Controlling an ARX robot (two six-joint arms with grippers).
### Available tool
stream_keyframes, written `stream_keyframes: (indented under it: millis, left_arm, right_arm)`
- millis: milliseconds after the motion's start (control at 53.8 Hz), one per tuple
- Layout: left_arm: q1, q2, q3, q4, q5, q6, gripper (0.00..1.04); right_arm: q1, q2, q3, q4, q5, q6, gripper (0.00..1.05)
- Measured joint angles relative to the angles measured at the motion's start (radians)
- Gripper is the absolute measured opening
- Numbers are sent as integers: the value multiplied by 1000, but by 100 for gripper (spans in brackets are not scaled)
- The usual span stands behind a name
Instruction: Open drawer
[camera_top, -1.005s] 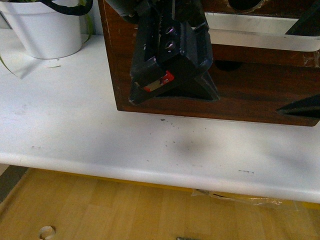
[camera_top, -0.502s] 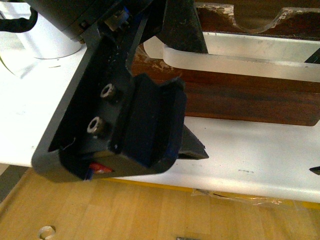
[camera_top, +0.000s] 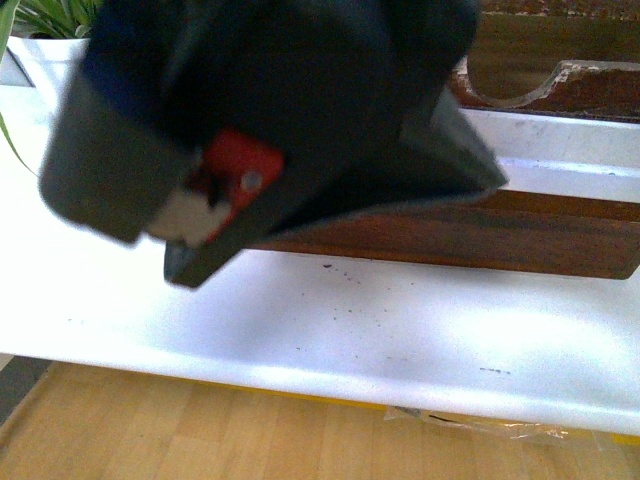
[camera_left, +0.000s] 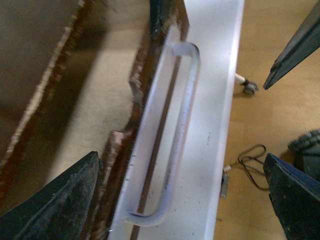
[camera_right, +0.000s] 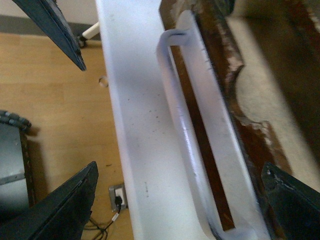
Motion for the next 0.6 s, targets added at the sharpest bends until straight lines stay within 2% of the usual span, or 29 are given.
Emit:
stream_keyframes:
  millis: [112, 186, 279, 391, 595]
  left_arm:
    - [26, -66, -69, 147, 14, -114, 98]
    - [64, -123, -150, 298, 14, -226, 98]
    - [111, -166, -237, 449, -26, -357, 98]
    - [183, -239, -399, 637, -158, -536, 98]
    - [246, -386, -610, 758, -430, -645, 98]
  right_arm:
    - [-58, -72, -59, 141, -11, 114, 96]
    - [-98, -123, -106, 249, -14, 209, 96]
    - [-140, -188, -173, 369, 2, 311, 96]
    - [-202, -278, -283, 544, 40, 488, 96]
    - [-324, -459, -489, 693, 64, 707, 96]
